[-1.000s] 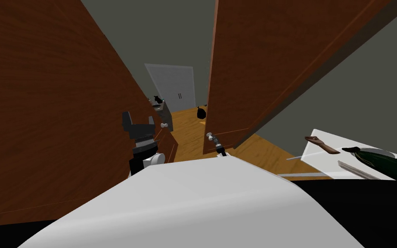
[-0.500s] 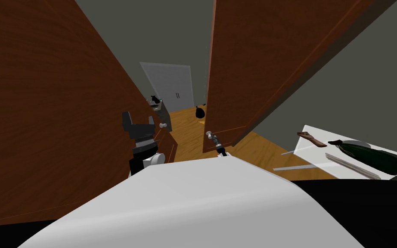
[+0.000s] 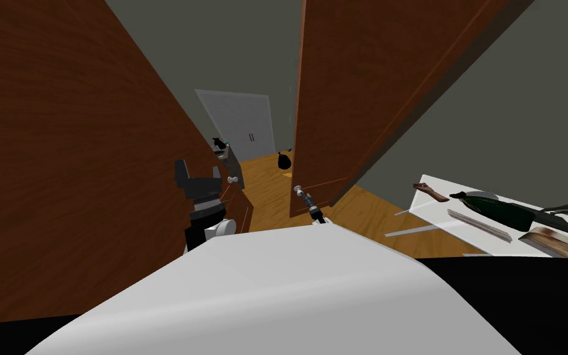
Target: Push the door open
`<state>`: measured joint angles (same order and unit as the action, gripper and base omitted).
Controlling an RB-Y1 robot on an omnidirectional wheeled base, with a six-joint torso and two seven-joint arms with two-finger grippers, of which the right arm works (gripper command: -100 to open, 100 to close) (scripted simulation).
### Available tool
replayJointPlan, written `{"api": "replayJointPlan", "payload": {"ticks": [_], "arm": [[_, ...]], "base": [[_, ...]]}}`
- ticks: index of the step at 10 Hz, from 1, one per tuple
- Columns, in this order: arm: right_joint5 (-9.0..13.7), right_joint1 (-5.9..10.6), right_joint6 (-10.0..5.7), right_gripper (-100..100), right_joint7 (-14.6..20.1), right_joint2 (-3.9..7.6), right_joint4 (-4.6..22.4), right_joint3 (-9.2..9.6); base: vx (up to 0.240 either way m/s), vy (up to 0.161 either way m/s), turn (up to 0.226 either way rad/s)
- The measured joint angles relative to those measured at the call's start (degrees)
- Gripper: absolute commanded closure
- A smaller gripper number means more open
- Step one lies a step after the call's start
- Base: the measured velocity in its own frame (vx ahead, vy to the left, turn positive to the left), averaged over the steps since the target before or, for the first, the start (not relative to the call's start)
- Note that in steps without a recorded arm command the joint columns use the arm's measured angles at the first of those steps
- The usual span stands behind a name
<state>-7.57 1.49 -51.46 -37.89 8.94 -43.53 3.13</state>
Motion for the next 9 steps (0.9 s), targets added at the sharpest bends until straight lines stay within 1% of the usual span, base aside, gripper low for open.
{"api": "replayJointPlan", "payload": {"ticks": [9], "arm": [[-4.73,0.23,-0.07,-100,-13.18,1.68,0.65,0.2]], "base": [[-0.042,0.03,-0.066]]}}
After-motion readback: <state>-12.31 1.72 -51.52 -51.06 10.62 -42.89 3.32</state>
